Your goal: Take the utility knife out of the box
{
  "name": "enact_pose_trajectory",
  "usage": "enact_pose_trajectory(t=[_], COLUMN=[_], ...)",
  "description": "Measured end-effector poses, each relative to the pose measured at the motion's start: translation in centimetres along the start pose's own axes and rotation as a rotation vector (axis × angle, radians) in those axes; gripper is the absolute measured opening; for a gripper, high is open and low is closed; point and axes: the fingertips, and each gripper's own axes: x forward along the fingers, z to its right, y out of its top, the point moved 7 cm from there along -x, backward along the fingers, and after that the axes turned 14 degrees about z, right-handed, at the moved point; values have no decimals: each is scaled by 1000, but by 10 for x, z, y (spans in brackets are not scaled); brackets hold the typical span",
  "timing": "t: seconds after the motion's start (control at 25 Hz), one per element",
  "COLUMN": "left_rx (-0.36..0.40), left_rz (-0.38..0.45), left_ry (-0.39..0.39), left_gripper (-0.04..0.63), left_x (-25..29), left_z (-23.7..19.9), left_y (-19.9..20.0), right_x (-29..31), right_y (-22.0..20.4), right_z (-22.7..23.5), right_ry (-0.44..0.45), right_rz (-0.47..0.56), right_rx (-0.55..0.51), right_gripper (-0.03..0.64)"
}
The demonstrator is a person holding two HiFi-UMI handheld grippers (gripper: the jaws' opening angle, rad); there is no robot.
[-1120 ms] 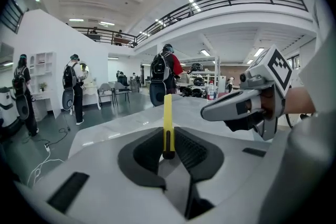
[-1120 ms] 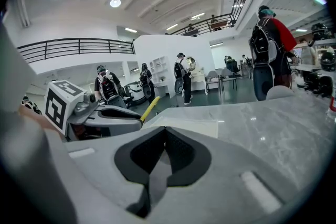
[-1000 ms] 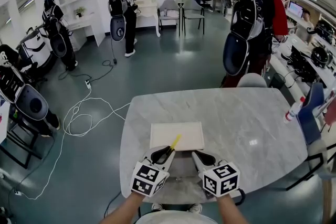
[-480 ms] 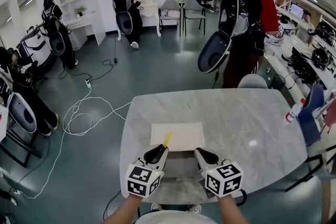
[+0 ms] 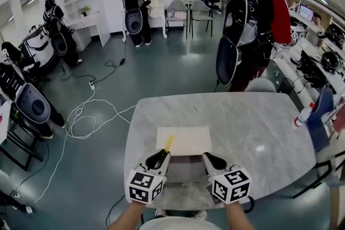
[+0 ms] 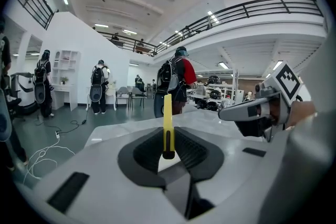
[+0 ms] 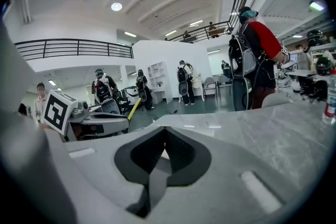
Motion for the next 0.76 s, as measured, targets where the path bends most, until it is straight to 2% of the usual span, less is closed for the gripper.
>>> enact_pose_trajectory(t=[0.76], left_rx=[-11], left_rz=[-11], left_ry=[-2], left_gripper=[61], left_x=[3], left_z=[1], left_y=[-3], right_x=[3], right_y=[0], right_z=[2], right_ry=[-1], right_rz=[-10], right_rx=[6], right_gripper=[5])
